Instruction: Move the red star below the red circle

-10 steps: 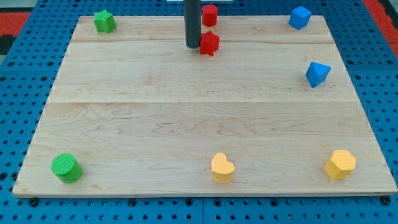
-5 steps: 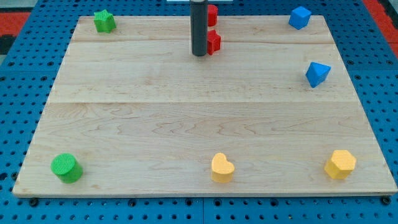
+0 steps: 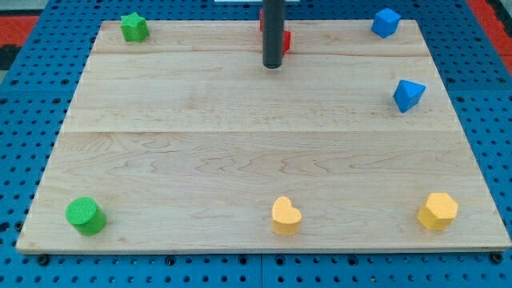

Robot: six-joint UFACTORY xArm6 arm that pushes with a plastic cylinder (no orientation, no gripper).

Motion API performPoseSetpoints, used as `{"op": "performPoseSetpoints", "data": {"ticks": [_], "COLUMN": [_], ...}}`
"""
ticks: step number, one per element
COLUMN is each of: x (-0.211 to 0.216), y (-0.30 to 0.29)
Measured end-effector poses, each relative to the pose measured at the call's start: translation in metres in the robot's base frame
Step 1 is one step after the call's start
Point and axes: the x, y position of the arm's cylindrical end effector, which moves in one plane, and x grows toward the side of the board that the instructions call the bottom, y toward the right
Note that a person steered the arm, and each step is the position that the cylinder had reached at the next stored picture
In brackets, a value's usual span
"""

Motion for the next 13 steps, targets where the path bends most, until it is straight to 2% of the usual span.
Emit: {"op": "performPoseSetpoints", "data": {"ticks": [2, 3, 5, 8, 10, 13], "x": [-0.051, -0.055, -0.032, -0.041, -0.012, -0.038], "y": [0.024, 0.024, 0.016, 0.004, -0.005, -0.008]}}
